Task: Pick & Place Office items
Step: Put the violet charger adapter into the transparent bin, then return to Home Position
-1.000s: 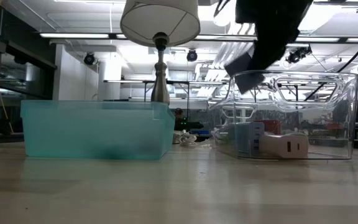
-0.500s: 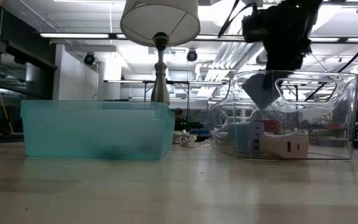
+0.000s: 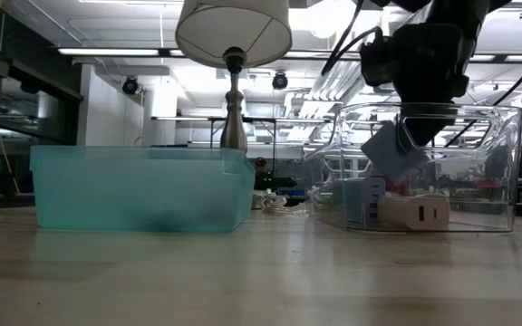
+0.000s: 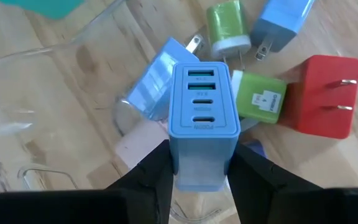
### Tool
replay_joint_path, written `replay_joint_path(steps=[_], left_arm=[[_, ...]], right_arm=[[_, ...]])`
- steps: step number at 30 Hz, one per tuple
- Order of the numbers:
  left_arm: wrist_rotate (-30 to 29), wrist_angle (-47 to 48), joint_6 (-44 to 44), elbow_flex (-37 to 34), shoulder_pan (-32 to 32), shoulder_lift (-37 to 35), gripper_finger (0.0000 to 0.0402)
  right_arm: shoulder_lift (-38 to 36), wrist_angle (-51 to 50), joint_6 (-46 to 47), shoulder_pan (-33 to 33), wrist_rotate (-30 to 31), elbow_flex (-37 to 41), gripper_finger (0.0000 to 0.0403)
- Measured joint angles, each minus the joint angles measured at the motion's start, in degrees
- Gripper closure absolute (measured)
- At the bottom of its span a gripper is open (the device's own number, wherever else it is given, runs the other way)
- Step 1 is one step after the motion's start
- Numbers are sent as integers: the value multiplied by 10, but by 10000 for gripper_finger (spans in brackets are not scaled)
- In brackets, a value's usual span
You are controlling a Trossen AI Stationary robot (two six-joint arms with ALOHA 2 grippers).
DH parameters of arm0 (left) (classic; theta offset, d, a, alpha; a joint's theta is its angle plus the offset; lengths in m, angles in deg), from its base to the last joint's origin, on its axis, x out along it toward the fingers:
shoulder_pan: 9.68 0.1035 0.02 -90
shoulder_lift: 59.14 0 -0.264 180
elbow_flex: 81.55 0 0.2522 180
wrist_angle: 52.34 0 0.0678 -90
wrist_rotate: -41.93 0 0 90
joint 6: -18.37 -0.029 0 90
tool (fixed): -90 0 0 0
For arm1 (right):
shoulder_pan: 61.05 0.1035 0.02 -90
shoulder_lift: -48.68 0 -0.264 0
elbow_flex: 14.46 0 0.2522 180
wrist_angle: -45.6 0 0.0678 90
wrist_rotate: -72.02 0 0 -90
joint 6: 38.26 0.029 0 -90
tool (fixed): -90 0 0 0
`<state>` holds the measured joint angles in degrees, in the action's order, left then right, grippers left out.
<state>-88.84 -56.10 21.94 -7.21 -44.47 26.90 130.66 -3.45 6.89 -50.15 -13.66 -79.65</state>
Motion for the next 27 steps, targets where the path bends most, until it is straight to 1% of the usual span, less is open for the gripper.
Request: replay_joint_path(steps=[14,23,27], left_arm=[[0,0,5,0,0,0,197],[0,0,5,0,0,0,197],[0,0,5,0,0,0,197]], right_arm=[[0,0,3,0,-2,1,281],[0,0,3,0,-2,1,242],[0,0,3,0,-2,1,234]])
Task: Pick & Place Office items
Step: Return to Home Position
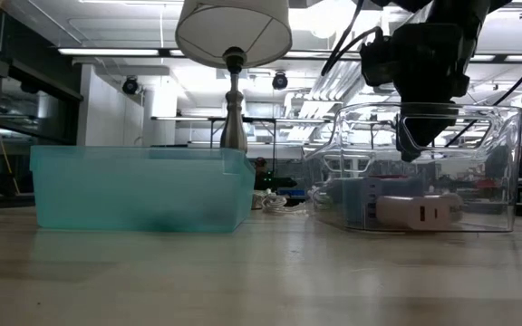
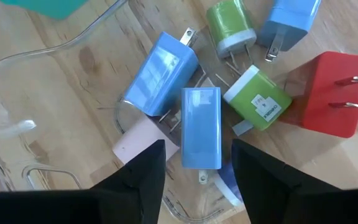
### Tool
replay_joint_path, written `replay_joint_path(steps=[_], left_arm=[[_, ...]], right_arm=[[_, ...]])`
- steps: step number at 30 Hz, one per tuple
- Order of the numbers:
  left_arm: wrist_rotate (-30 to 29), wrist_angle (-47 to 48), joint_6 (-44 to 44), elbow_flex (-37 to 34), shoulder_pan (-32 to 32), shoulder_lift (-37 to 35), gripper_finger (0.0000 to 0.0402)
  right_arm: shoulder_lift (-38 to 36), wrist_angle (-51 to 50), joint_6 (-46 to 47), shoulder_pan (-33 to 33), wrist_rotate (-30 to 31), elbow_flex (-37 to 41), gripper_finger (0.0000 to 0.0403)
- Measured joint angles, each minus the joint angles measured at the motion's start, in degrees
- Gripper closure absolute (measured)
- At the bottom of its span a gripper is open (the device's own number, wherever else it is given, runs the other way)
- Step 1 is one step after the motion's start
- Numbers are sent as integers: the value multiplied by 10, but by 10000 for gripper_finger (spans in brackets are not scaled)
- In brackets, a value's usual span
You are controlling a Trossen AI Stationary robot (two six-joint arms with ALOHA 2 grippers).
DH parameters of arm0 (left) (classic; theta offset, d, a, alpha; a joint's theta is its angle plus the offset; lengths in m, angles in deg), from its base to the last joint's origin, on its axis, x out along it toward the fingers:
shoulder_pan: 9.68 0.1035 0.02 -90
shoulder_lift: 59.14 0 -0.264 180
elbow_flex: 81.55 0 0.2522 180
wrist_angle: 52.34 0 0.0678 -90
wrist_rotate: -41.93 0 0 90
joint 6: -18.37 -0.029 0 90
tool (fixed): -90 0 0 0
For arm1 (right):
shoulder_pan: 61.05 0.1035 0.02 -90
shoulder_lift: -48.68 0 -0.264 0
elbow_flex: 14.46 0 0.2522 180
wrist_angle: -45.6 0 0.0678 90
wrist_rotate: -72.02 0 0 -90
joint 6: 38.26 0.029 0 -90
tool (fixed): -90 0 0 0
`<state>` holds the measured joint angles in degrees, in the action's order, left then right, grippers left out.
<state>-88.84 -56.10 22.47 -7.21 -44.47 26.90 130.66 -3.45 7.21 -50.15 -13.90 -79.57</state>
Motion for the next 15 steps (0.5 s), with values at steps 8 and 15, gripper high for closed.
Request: replay_joint_path(steps=[8,15], left_arm=[[0,0,0,0,0,0,197],[0,0,0,0,0,0,197]], right_arm=[[0,0,0,0,0,0,237],[0,20,-2,0,1,0,237]])
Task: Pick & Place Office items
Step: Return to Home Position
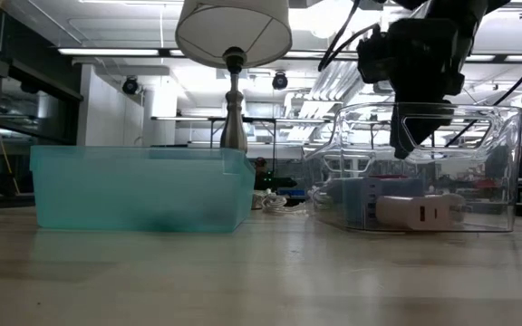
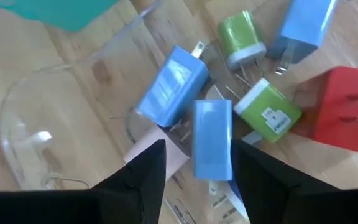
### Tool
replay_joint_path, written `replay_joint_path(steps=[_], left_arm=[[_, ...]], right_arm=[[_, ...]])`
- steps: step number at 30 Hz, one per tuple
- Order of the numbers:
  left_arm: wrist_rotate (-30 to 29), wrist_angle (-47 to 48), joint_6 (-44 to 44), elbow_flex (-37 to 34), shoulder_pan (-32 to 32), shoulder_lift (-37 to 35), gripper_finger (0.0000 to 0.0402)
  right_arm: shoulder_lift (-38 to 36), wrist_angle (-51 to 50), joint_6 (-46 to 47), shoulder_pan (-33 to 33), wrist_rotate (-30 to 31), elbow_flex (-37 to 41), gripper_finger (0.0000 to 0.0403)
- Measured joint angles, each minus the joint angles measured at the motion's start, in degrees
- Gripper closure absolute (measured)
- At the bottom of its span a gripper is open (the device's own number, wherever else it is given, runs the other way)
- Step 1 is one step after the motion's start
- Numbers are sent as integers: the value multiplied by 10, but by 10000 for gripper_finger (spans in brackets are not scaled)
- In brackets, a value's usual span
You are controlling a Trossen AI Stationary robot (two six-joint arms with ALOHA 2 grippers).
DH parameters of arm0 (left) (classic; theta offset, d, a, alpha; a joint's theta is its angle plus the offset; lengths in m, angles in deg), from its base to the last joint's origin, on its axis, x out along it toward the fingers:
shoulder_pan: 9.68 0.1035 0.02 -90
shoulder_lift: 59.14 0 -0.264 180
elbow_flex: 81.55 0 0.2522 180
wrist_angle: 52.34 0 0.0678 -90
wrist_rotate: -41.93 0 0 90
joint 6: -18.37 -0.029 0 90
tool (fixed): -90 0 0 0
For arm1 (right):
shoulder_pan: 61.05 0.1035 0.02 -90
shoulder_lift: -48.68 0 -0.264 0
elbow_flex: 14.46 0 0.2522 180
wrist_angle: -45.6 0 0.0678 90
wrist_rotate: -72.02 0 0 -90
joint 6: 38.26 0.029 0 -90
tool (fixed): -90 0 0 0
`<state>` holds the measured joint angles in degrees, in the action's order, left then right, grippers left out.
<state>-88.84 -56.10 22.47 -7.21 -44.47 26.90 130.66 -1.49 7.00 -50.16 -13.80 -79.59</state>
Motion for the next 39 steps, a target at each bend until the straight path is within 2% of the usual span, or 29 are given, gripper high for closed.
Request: replay_joint_path(steps=[16,22,29,35,39], left_arm=[[-4,34,4,0,-15,-24,197],[-16,52,-10,0,-14,-25,197],[-16,59,-41,0,-16,-25,197],[-17,61,-36,0,-17,-25,197],[-17,61,-17,0,-17,-25,197]], right_arm=[[-3,15,-49,-56,-86,0,237],[-3,39,-66,-93,-159,-6,237],[-3,41,-92,-131,-253,-60,237],[-3,46,-119,-136,-253,-93,237],[-17,54,-133,-136,-232,-96,237]])
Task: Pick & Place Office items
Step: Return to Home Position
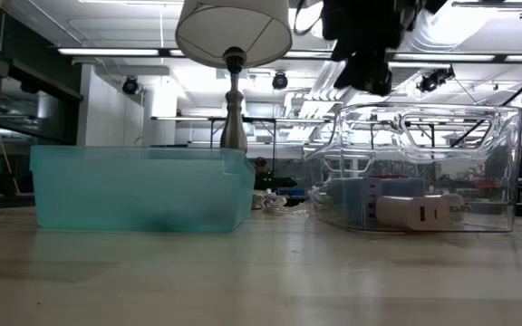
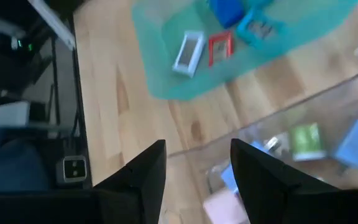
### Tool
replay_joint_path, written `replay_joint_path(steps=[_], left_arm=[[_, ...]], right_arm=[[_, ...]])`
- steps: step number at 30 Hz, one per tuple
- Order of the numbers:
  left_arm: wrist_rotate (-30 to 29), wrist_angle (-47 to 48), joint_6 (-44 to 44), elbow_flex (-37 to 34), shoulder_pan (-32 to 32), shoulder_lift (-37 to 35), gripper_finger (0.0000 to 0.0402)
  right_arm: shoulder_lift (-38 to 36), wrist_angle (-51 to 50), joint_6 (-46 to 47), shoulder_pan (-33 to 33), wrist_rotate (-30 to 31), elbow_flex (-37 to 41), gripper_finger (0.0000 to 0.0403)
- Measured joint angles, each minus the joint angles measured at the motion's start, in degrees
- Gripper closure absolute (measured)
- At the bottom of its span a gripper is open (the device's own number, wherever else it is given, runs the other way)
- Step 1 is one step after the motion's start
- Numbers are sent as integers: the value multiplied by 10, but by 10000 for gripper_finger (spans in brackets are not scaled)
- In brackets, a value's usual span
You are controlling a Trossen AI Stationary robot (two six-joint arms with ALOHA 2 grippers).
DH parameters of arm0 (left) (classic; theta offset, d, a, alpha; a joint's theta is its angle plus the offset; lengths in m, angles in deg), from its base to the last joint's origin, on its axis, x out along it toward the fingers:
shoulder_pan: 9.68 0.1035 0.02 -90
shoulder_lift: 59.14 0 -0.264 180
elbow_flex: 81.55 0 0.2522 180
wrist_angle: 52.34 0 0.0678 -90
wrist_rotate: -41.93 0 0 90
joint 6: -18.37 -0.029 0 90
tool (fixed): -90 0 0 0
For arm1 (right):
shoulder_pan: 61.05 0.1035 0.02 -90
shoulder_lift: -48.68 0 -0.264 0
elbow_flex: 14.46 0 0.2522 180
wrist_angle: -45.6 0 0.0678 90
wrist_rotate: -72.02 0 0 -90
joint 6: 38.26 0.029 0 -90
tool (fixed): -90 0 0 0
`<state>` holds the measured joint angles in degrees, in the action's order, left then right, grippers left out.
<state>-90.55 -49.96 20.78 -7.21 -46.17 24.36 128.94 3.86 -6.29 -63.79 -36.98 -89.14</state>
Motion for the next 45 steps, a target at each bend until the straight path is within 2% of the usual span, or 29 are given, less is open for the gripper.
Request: replay_joint_path(steps=[5,11,14,17,23,29,33,37,45], left_arm=[[0,0,9,0,8,0,197],[0,0,14,0,9,0,197],[0,0,19,0,9,0,197],[0,0,24,0,9,0,197],[0,0,37,0,7,0,197],[3,0,37,0,-1,0,197],[5,0,37,0,-2,0,197],[6,0,40,0,-2,0,197],[6,0,41,0,-2,0,197]], right_arm=[[-81,-31,-8,3,68,0,237],[-226,-63,-5,51,237,0,237],[-279,-76,-7,84,301,0,237],[-311,-82,-25,120,368,0,237],[-331,-83,-43,196,494,0,237],[-330,-63,-47,250,551,47,237],[-356,-44,-30,258,594,104,237],[-405,-16,-12,261,596,167,237],[-504,128,-17,261,589,317,237]])
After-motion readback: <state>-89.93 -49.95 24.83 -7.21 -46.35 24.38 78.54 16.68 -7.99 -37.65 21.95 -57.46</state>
